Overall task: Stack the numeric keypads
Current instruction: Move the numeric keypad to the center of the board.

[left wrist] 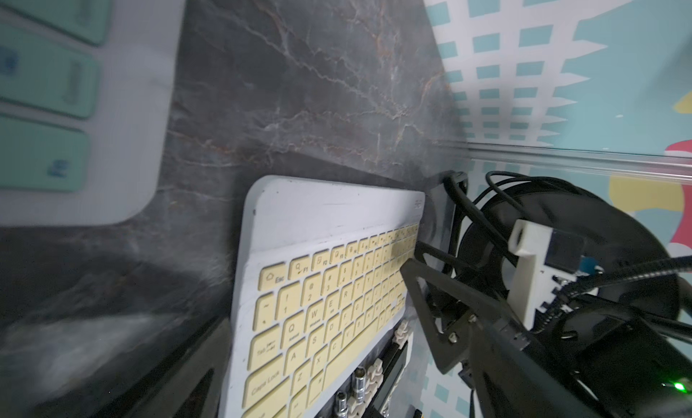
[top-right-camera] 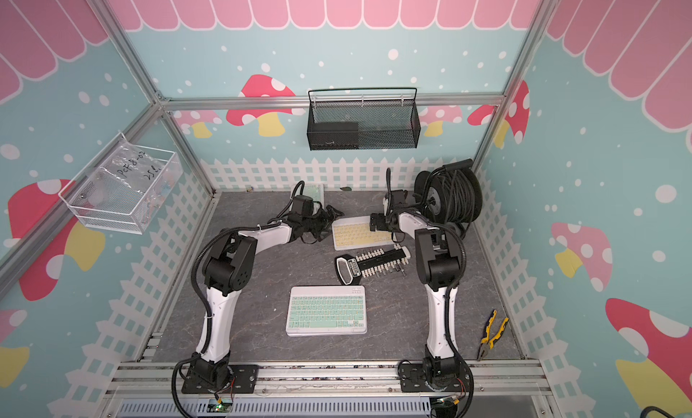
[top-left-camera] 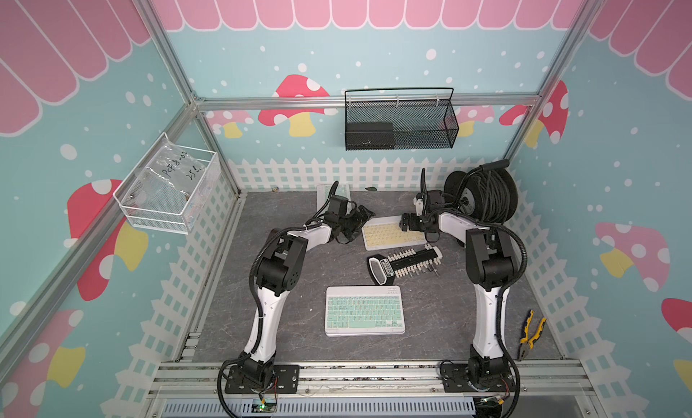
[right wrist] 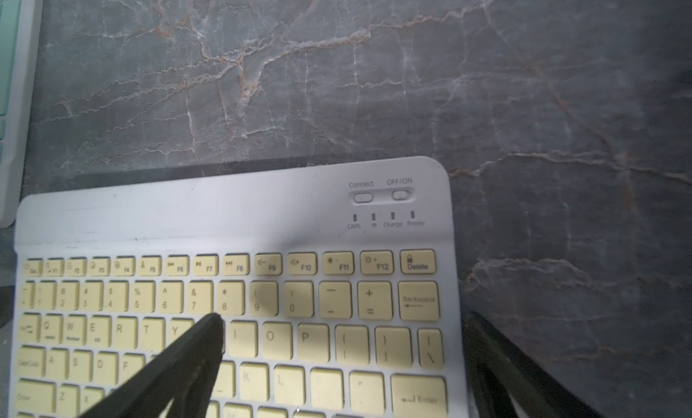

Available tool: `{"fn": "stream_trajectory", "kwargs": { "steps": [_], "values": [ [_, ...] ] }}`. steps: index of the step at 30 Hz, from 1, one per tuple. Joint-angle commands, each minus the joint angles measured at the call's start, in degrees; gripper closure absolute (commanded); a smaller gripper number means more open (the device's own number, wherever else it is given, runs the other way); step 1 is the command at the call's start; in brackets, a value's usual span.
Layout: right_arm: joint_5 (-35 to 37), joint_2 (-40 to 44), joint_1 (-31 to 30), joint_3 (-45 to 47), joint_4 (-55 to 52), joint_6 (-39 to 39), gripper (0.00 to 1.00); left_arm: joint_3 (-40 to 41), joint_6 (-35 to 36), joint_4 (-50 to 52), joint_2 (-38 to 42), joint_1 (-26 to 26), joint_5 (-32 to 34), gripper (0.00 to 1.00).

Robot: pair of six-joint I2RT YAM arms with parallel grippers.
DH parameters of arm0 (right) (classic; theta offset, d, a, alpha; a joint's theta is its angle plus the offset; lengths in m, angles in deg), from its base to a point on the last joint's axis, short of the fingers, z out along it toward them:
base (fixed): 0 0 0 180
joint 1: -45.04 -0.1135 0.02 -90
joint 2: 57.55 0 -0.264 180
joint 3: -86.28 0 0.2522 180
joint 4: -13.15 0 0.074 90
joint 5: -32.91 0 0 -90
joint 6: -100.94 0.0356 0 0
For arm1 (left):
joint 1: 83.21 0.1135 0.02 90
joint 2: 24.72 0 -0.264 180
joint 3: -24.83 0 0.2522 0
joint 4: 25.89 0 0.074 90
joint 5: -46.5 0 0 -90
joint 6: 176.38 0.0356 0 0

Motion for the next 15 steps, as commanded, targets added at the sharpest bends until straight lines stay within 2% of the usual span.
{"fn": "stream_trajectory", "kwargs": {
  "steps": [1, 5, 11, 15],
  "values": [
    [-24.2, 0.0, -6.5, 3.2, -2.7, 3.1, 0.00, -1.2, -8.5, -23.0, 3.8, -5.6, -15.2, 0.00],
    [-25.1, 0.7, -5.9, 4.4, -1.5, 3.7, 0.00, -0.1, -16.3, -33.7, 2.2, -5.6, -15.7, 0.01],
    [-25.9, 1.5, -5.1, 6.1, 0.3, 4.9, 0.01, 0.0, -20.6, -38.6, 1.0, -5.7, -15.3, 0.00],
    [-24.5, 2.0, -4.6, 6.7, 0.4, 5.4, 0.00, 3.5, -21.8, -41.1, 2.2, -5.0, -13.7, 0.00]
  ]
}}
